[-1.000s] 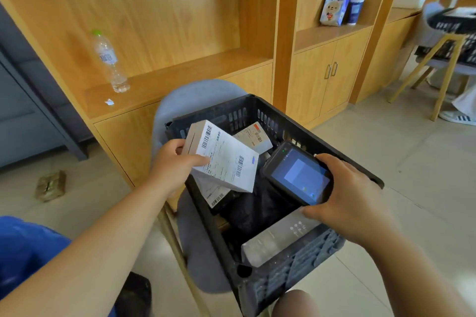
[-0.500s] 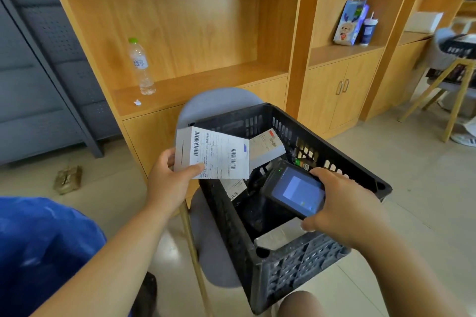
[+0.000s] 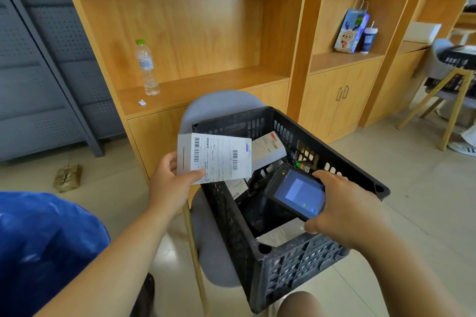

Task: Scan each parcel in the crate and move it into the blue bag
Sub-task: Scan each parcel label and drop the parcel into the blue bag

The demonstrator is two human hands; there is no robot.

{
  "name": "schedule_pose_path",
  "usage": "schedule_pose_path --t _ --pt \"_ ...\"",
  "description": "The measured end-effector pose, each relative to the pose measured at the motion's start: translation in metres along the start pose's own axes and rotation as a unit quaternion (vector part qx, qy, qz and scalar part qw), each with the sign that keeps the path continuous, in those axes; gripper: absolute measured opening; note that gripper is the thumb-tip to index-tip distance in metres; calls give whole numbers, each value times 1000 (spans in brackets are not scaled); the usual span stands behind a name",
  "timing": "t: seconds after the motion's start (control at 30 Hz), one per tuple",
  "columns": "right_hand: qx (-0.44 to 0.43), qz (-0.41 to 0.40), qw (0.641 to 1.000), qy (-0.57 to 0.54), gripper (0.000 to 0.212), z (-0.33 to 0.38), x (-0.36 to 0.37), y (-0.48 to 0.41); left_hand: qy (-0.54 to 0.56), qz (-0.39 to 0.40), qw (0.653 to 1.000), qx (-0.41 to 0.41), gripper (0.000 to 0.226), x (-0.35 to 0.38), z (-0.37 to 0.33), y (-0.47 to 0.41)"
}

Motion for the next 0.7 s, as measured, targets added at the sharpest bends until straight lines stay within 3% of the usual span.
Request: schedule_pose_path --t 0.27,0.5,0.7 --pt "-44 -84 993 -71 93 32 -2 -2 31 -66 997 20 58 -47 1 22" --pt "-153 -87 978 -115 88 108 -4 2 109 -211 971 32 49 -148 25 76" --pt "-222 -62 966 -112 92 171 11 8 -37 -339 940 -28 49 -232 70 101"
Point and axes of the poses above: each hand's wrist, its own y-axis away from the middle knuckle, its own x-axis out of the palm, z = x × y, the point moved 1 cm from there along -y, towards the middle knuckle, and after that the axes turned 8 degrees about y, right-handed, at the moved point
